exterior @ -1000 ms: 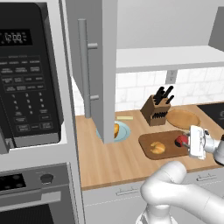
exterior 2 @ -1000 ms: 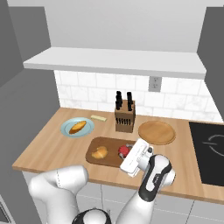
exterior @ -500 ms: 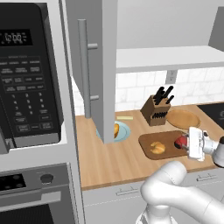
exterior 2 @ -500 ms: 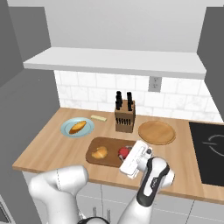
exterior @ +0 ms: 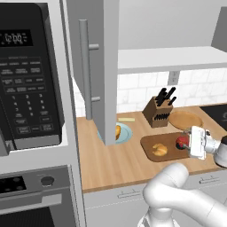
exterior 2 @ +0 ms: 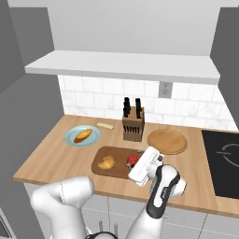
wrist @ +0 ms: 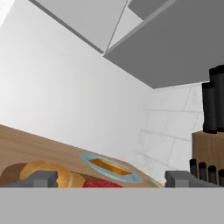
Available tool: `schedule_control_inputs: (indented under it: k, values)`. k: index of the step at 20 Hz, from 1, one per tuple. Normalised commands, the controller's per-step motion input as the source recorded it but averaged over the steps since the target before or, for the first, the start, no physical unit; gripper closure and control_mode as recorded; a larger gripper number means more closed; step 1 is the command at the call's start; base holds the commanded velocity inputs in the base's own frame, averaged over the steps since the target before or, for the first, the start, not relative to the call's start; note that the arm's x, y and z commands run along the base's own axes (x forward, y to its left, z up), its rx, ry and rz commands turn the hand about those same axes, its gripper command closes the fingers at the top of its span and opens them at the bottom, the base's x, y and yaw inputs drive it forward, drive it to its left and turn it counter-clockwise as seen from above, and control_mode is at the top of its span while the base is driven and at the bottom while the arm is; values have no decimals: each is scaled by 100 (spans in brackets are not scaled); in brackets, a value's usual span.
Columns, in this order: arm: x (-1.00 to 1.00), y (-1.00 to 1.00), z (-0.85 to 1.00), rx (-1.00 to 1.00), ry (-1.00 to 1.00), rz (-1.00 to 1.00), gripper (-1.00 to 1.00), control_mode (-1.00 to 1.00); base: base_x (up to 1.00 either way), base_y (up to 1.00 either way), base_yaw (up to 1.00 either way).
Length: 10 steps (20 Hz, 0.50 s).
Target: From the different types of pastries on the counter, select a croissant and place it on the cutting board. Then retrieve a jar of jam from the cabinet and place it alongside the croissant on the cutting board.
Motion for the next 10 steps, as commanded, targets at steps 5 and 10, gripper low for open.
schedule_control_inputs:
  k: [5,10]
  values:
    - [-49,-79,51,5,17,-14,-100,-100,0,0,0]
    - [-59,-75,97,-7,46,-14,-100,-100,0,0,0]
